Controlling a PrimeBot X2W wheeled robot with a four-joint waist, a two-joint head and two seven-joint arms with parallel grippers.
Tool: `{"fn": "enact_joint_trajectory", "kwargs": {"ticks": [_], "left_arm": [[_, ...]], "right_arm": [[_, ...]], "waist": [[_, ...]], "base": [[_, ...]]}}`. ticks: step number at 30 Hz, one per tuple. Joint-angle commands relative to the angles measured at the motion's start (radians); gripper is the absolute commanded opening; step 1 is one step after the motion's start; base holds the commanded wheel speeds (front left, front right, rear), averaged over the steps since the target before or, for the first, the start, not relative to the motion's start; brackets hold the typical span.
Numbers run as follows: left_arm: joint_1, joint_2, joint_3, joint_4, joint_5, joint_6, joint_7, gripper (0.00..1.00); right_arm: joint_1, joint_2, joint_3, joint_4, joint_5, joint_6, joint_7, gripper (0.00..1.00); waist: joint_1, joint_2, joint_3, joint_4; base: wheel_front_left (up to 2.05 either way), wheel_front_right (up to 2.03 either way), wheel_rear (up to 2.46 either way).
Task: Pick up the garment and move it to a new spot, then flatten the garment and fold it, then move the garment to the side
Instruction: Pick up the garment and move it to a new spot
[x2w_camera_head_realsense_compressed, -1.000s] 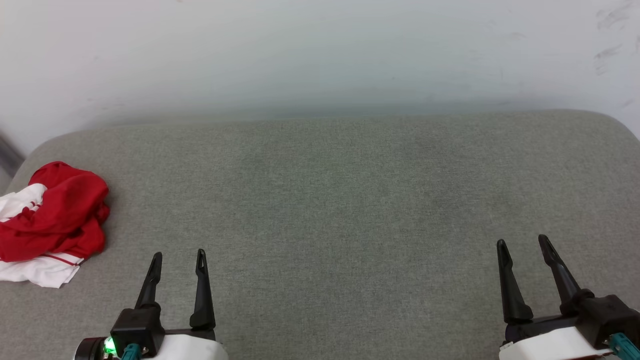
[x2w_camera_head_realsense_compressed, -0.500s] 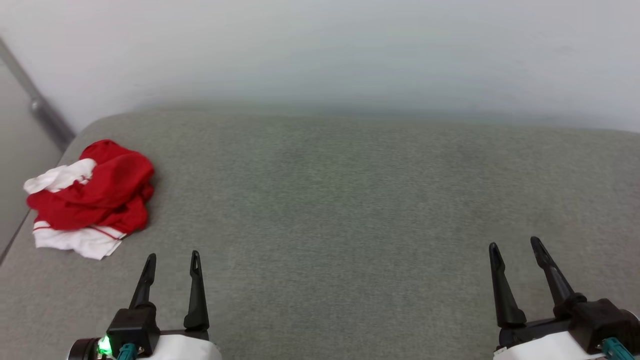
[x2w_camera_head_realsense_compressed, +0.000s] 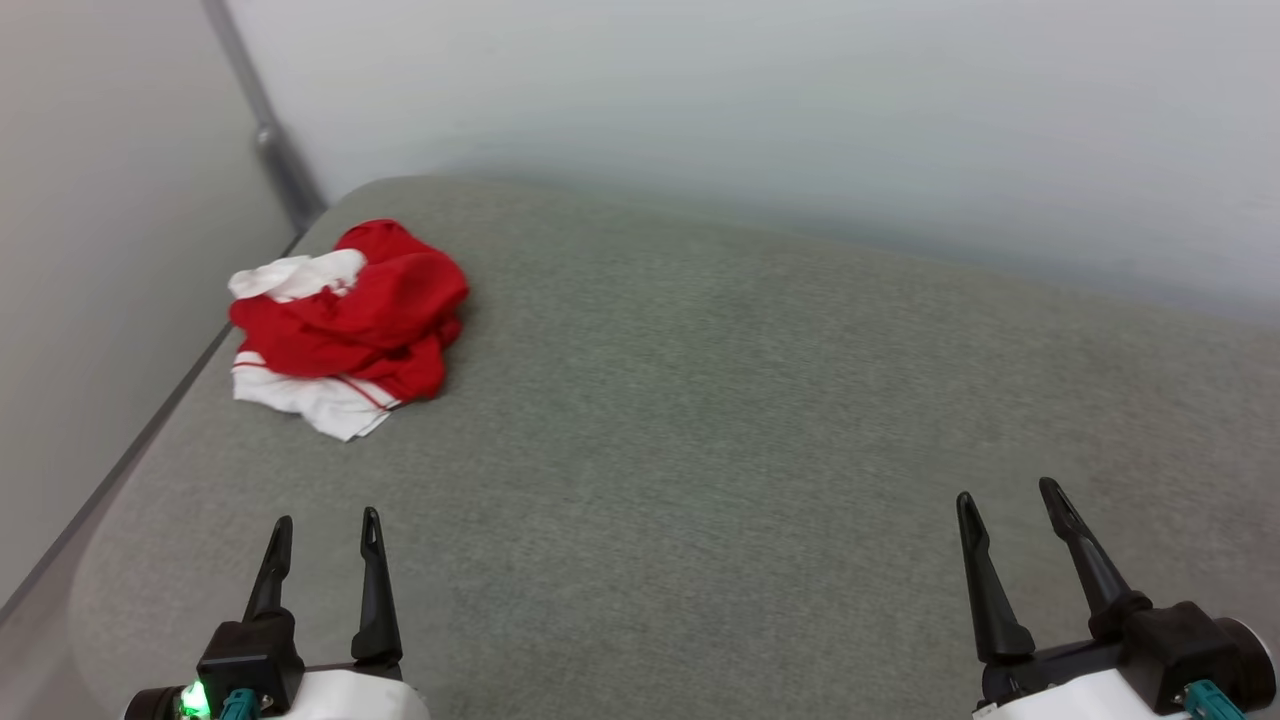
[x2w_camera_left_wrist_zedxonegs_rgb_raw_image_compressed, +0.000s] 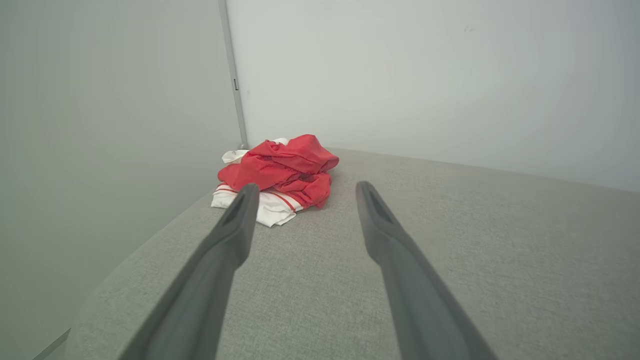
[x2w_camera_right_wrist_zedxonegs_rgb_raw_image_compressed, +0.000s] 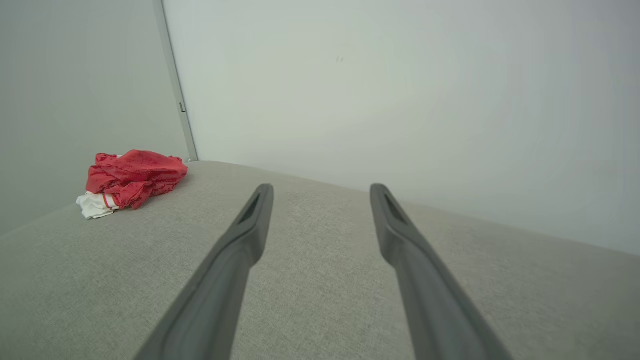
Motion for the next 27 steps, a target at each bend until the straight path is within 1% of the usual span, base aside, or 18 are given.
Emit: {"fn": "enact_joint_trajectory", "kwargs": {"ticks": [1, 9, 12, 16, 18, 19, 20, 21, 22, 27], "left_arm": [[0.000, -0.001, 0.002, 0.001, 0.000, 0.006, -0.003, 1.00], [0.012, -0.001, 0.020, 0.006, -0.005, 0.013, -0.003, 1.00], [0.017, -0.001, 0.026, 0.010, -0.011, 0.018, -0.003, 1.00], [0.009, -0.001, 0.028, 0.021, -0.011, 0.013, -0.003, 1.00], [-0.029, 0.000, 0.043, 0.043, -0.013, -0.004, -0.003, 1.00], [-0.029, 0.000, 0.043, 0.043, -0.013, -0.004, -0.003, 1.00], [-0.066, 0.005, 0.066, 0.060, -0.025, -0.024, -0.003, 1.00], [-0.066, 0.005, 0.066, 0.060, -0.025, -0.024, -0.003, 1.00], [-0.123, 0.024, 0.096, 0.072, -0.036, -0.046, -0.003, 1.00], [-0.310, 0.094, 0.164, 0.125, -0.058, -0.101, -0.003, 1.00]], "right_arm": [[0.012, 0.001, 0.002, -0.006, -0.009, -0.001, -0.002, 1.00], [0.016, 0.001, 0.015, -0.004, -0.014, -0.001, -0.002, 1.00], [0.015, 0.001, 0.019, -0.001, -0.016, -0.001, -0.002, 1.00], [0.008, 0.001, 0.023, -0.004, -0.020, -0.001, -0.002, 1.00], [-0.003, 0.001, 0.031, -0.013, -0.029, -0.001, -0.002, 1.00], [-0.003, 0.001, 0.031, -0.013, -0.029, -0.001, -0.002, 1.00], [-0.014, 0.001, 0.030, -0.019, -0.040, -0.001, -0.002, 1.00], [-0.014, 0.001, 0.030, -0.019, -0.040, -0.001, -0.002, 1.00], [-0.027, 0.001, 0.025, -0.027, -0.056, -0.001, -0.002, 1.00], [-0.064, 0.001, 0.000, -0.052, -0.103, -0.001, -0.002, 1.00]], "waist": [[0.0000, 0.0000, 0.000, 0.049], [0.0000, 0.0000, -0.007, 0.144], [0.0000, 0.0000, -0.007, 0.162], [0.0000, 0.0000, 0.001, 0.167], [0.0000, 0.0000, 0.014, 0.163], [0.0000, 0.0000, 0.014, 0.163], [0.0000, 0.0000, 0.031, 0.151], [0.0000, 0.0000, 0.031, 0.151], [0.0000, 0.0000, 0.055, 0.136], [0.0000, 0.0000, 0.142, 0.093]], "base": [[0.00, 0.00, 0.00], [0.00, 0.00, 0.00], [0.00, 0.00, 0.00], [0.00, 0.00, 0.00], [0.00, 0.00, 0.00], [0.00, 0.00, 0.00], [0.00, 0.00, 0.00], [0.00, 0.00, 0.00], [0.00, 0.00, 0.00], [0.00, 0.00, 0.00]]}}
